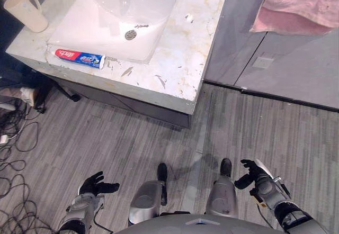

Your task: Organize the bathroom.

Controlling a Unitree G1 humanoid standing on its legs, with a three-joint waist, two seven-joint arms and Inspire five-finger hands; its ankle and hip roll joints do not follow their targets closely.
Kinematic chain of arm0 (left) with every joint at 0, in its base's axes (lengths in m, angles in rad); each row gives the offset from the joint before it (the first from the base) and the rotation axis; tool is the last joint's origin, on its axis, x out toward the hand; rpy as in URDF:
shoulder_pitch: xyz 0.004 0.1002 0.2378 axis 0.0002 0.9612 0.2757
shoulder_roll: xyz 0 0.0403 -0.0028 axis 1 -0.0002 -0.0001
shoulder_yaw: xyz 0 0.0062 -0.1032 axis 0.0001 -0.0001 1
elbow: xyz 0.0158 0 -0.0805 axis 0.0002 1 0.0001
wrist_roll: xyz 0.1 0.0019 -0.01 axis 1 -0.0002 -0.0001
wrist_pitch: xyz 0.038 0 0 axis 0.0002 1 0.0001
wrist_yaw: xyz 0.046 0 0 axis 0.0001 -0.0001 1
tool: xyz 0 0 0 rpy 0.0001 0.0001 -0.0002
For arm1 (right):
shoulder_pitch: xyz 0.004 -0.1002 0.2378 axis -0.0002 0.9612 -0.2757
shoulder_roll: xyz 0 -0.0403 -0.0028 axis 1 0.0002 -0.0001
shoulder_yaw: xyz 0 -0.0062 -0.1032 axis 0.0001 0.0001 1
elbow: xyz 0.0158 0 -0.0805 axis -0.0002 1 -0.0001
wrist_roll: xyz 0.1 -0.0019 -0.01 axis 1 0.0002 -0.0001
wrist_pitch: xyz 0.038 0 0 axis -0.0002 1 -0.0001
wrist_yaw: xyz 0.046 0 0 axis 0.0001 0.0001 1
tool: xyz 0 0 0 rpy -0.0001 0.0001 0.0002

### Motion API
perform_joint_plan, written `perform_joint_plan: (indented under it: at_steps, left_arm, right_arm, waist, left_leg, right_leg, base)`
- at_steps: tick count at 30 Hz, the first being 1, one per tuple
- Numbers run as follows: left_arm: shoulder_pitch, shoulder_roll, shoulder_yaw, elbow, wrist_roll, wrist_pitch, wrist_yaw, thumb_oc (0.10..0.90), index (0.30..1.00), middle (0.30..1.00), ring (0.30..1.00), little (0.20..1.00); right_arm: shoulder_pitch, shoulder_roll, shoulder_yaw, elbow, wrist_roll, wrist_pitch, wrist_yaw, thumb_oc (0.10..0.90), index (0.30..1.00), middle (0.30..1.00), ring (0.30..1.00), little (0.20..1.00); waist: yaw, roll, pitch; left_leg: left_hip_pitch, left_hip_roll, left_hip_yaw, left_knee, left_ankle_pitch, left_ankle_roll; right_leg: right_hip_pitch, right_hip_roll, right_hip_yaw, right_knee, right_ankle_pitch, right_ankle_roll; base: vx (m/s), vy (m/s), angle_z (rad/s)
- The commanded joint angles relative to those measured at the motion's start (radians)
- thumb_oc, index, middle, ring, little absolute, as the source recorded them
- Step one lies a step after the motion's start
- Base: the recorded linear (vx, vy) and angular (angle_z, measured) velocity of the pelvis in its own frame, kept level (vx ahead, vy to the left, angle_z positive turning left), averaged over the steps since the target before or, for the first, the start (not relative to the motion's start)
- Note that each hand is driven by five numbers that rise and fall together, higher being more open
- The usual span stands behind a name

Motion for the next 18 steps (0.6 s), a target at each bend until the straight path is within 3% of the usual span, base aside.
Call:
perform_joint_plan:
  at_steps: [1, 2, 4, 5, 6, 8, 14, 18]
  left_arm:
    - [0.052, 0.036, 0.062, -0.038, 0.076, -0.010, 0.018, 0.800, 0.900, 0.900, 0.900, 0.900]
    - [0.071, 0.030, 0.072, -0.043, 0.090, 0.006, 0.034, 0.800, 0.900, 0.900, 0.900, 0.900]
    - [0.089, 0.026, 0.070, -0.042, 0.087, 0.006, 0.053, 0.800, 0.900, 0.900, 0.900, 0.900]
    - [0.089, 0.026, 0.070, -0.042, 0.087, 0.006, 0.053, 0.800, 0.900, 0.900, 0.900, 0.900]
    - [0.083, 0.029, 0.063, -0.039, 0.087, 0.000, 0.069, 0.800, 0.900, 0.900, 0.900, 0.900]
    - [0.050, 0.025, 0.052, -0.032, 0.047, -0.001, 0.082, 0.800, 0.900, 0.900, 0.900, 0.900]
    - [0.014, 0.012, 0.035, -0.008, 0.072, -0.002, 0.059, 0.800, 0.900, 0.900, 0.900, 0.900]
    - [0.019, 0.009, 0.046, 0.012, 0.080, -0.016, 0.055, 0.800, 0.900, 0.900, 0.900, 0.900]
  right_arm:
    - [-0.004, -0.072, 0.024, -0.048, -0.013, -0.007, -0.017, 0.800, 0.900, 0.900, 0.900, 0.900]
    - [-0.010, -0.068, 0.040, -0.079, -0.038, 0.001, 0.014, 0.800, 0.900, 0.900, 0.900, 0.900]
    - [-0.004, -0.069, 0.061, -0.118, -0.036, 0.015, 0.045, 0.800, 0.900, 0.900, 0.900, 0.900]
    - [-0.004, -0.069, 0.061, -0.118, -0.036, 0.015, 0.045, 0.800, 0.900, 0.900, 0.900, 0.900]
    - [-0.014, -0.061, 0.078, -0.106, -0.036, 0.011, 0.057, 0.800, 0.900, 0.900, 0.900, 0.900]
    - [-0.026, -0.061, 0.086, -0.051, -0.049, -0.008, 0.053, 0.800, 0.900, 0.900, 0.900, 0.900]
    - [-0.020, -0.064, 0.080, 0.004, -0.031, -0.015, 0.020, 0.800, 0.900, 0.900, 0.900, 0.900]
    - [0.000, -0.065, 0.071, 0.001, -0.021, -0.013, 0.017, 0.800, 0.900, 0.900, 0.900, 0.900]
  waist:
    - [0.036, -0.013, -0.044]
    - [0.044, -0.006, -0.051]
    - [0.031, -0.001, -0.073]
    - [0.031, -0.001, -0.073]
    - [0.021, -0.004, -0.080]
    - [0.018, 0.001, -0.083]
    - [0.008, 0.009, -0.105]
    - [0.004, 0.007, -0.117]
  left_leg:
    - [0.021, 0.059, 0.082, 0.043, -0.083, 0.004]
    - [0.043, 0.070, 0.145, 0.020, -0.072, 0.022]
    - [0.045, 0.063, 0.145, -0.006, -0.055, 0.042]
    - [0.045, 0.063, 0.145, -0.006, -0.055, 0.042]
    - [0.044, 0.043, 0.124, -0.014, -0.053, 0.043]
    - [0.025, 0.026, 0.111, -0.012, -0.044, 0.038]
    - [0.006, 0.007, 0.110, 0.009, -0.043, 0.029]
    - [-0.014, 0.032, 0.102, 0.138, -0.009, 0.000]
  right_leg:
    - [-0.057, -0.087, -0.160, 0.059, 0.111, 0.071]
    - [-0.071, -0.064, -0.213, 0.160, 0.066, 0.061]
    - [-0.102, 0.023, -0.186, 0.256, -0.003, 0.044]
    - [-0.102, 0.023, -0.186, 0.256, -0.003, 0.044]
    - [-0.114, 0.094, -0.174, 0.256, -0.052, 0.022]
    - [-0.058, 0.156, -0.192, 0.137, -0.104, -0.033]
    - [0.000, 0.181, -0.185, 0.061, -0.124, -0.070]
    - [0.021, 0.185, -0.187, 0.080, -0.157, -0.100]
  base:
    - [-0.02, 0.268, -0.43]
    - [-0.03, 0.249, -1.22]
    - [-0.02, 0.142, -1.76]
    - [-0.02, 0.026, -1.06]
    - [-0.03, -0.021, -0.22]
    - [-0.02, -0.049, -0.05]
    - [0.01, 0.012, 0.16]
    - [0.02, -0.010, 0.02]
